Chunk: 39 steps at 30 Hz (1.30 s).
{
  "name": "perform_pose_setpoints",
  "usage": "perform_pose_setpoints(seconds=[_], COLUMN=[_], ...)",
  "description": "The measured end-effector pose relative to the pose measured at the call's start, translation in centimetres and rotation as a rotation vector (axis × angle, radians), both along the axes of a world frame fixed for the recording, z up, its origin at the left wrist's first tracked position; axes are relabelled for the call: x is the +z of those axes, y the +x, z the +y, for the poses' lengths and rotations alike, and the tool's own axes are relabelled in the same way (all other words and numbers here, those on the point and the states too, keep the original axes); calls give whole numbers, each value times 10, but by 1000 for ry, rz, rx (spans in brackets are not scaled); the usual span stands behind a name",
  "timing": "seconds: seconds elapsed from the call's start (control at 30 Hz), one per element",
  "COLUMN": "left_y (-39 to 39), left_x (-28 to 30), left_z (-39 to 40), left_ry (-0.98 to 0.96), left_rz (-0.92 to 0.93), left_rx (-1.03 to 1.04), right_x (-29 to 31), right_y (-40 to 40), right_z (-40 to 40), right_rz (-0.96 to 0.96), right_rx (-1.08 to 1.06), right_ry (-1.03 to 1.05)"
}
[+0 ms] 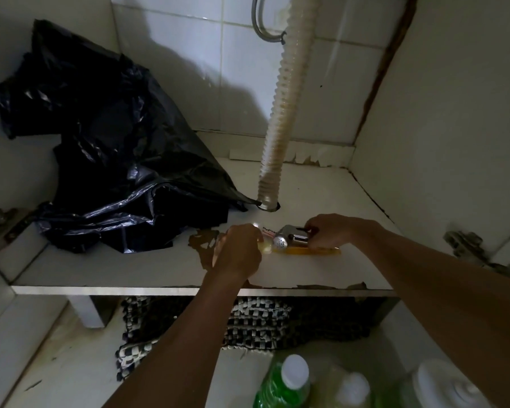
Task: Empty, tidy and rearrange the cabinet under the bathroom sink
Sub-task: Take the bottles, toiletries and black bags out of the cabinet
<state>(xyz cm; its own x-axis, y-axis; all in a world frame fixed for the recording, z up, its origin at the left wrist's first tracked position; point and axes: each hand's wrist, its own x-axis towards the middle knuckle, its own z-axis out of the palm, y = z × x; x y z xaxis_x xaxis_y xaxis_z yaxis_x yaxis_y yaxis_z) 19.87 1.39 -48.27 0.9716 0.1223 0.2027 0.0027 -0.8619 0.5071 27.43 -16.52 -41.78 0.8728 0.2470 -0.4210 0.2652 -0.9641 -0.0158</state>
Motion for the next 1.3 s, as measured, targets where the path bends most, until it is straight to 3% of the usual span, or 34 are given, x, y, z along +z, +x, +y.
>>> perform_pose_setpoints(seconds=[0.6,0.9,1.0,1.13,1.3], left_y=[-12,-27,-39,-59,-98], left_x=[13,49,75,111,155], left_z=[5,11,10,3,-6], left_ry=[-94,-164,-252,-584,-565], left_rz=[23,2,-4,-84,-147], left_rx=[-121,-208,-234,-258,-315], right_x=[-2,42,68,93,82], right_y=[-20,-52,-81,-138,-219], right_z=[-17,-36,-49,-70,-83], right_rz=[-139,-298,-348,-358,-271], right_rx=[-25,-163,-270,-461,-585], right_ry=[302,370,519,819,1085])
